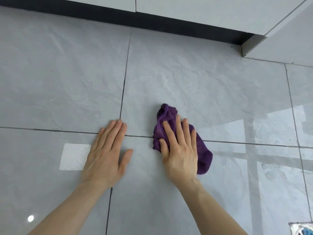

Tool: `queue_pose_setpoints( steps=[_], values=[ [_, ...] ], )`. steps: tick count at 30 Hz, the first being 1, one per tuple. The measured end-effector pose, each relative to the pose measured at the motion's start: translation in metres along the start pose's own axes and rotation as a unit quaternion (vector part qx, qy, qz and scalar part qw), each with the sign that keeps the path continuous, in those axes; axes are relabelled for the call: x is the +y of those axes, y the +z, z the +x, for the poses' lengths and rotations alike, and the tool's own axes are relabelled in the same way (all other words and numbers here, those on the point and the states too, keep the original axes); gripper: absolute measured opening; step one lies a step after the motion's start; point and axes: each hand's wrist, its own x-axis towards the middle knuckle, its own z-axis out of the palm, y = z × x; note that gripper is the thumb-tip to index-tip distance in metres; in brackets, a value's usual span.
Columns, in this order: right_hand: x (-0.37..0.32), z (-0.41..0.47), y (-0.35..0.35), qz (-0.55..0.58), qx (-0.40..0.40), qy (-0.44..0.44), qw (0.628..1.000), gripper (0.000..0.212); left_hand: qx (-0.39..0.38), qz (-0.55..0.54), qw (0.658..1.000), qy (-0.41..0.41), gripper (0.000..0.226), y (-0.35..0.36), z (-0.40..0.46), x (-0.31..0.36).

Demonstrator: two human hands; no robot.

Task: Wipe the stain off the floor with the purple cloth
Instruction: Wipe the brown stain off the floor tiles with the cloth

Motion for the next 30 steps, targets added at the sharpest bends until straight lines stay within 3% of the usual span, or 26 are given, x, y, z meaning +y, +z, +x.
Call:
queue_pose_setpoints(
  steps=[13,16,20,22,26,30],
  values=[
    [0.005,-0.116,-0.016,0.061,-0.063,-0.060,0.994,0.054,-0.013,0.003,1.000,-0.003,0.072,-0.003,-0.001,0.001],
    [0.012,-0.114,-0.034,0.161,-0.057,-0.026,0.985,0.061,-0.024,-0.005,1.000,-0.004,0.073,-0.002,-0.002,0.001],
    [0.036,-0.115,-0.051,0.124,-0.020,0.028,0.992,0.078,-0.016,-0.119,0.992,-0.044,0.080,-0.021,0.002,0.022],
    [0.044,-0.118,-0.053,0.092,-0.038,0.011,0.995,0.086,-0.029,-0.126,0.991,0.033,0.084,-0.038,-0.001,0.048],
    [0.043,-0.124,-0.050,0.052,-0.072,-0.029,0.996,0.086,-0.149,-0.042,0.958,0.241,0.094,-0.042,-0.008,0.097],
    [0.043,-0.125,-0.055,0.070,-0.074,-0.037,0.994,0.080,-0.175,0.061,0.937,0.295,0.096,-0.026,-0.022,0.103]
  ],
)
